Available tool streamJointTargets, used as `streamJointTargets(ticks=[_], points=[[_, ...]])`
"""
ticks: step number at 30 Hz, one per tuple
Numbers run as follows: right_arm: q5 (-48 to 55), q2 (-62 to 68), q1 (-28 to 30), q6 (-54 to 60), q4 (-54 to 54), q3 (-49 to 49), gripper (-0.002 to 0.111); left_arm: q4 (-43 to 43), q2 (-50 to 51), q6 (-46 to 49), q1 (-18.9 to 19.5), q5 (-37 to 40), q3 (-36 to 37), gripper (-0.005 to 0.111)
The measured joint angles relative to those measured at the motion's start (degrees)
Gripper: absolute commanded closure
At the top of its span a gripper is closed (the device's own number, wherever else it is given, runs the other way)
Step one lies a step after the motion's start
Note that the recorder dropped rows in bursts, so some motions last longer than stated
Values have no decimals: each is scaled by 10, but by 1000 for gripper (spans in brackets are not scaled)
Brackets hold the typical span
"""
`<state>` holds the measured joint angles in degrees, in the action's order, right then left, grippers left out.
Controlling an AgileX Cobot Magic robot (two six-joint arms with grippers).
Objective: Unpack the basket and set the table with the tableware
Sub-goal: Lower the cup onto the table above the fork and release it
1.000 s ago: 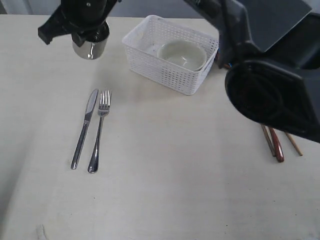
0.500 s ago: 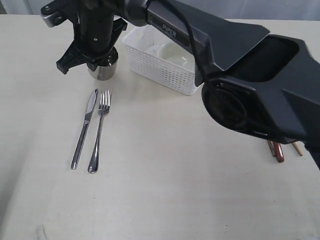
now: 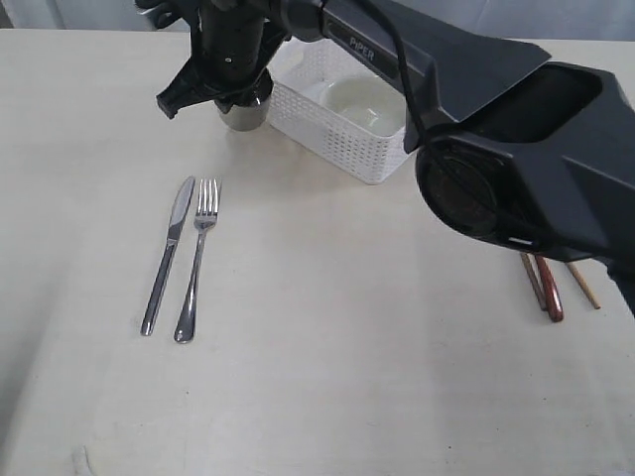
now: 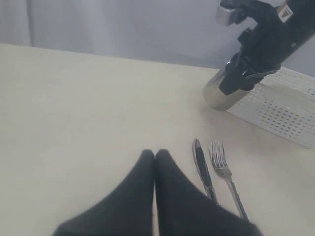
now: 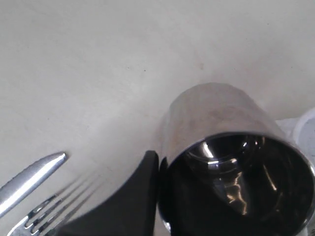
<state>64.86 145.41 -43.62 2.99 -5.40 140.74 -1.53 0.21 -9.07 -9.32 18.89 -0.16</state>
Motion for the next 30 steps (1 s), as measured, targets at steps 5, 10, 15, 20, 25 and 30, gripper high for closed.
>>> streamJointTargets(ticks=[5,10,15,20,25,30], points=[[-5,0,-4,28,59,0,107,0,0,0,0,0,0,107],[-22,0,-16,32,62,0,107,0,0,0,0,0,0,107],[-24,0,-22,32,64,0,107,0,0,0,0,0,0,107],[-15,0,-22,32,64,0,107,0,0,0,0,0,0,107],[-13,7,-22,32,64,0,107,0,0,0,0,0,0,107],[-16,19,-23,32,64,0,106,0,0,0,0,0,0,107]])
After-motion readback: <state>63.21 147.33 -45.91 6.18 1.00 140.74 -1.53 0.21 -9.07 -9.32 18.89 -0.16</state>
